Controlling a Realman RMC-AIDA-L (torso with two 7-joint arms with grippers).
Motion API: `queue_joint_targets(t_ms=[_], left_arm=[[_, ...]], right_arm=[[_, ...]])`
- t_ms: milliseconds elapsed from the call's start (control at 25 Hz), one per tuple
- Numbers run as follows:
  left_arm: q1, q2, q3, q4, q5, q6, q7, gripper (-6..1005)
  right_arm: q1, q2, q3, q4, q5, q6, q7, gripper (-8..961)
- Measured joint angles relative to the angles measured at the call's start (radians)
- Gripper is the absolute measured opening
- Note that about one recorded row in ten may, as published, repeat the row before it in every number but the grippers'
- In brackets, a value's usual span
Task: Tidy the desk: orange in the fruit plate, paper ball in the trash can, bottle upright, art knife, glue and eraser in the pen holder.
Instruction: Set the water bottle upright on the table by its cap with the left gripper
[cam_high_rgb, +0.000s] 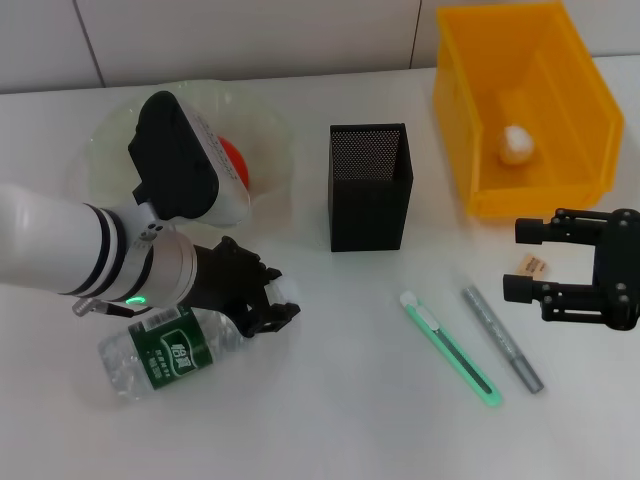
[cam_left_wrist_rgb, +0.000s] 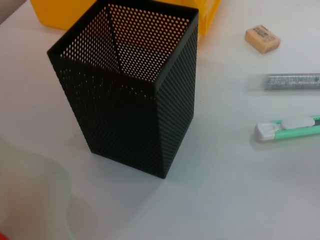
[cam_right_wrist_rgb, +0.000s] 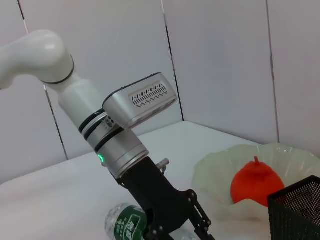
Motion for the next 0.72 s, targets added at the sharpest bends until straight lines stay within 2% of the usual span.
queue_joint_targets(t_ms=[400,720], left_arm=[[0.011,0.0,0.001,0.037,0.001,0.003,0.0,440],[0.086,0.002,-0.004,0.171,0.001,0.009,0.0,440]], right_arm=[[0.0,0.0,0.023,0.011,0.0,-0.002,0.0,709],[0.0,0.0,0.031,0.013,0.0,-0.004,0.0,709]])
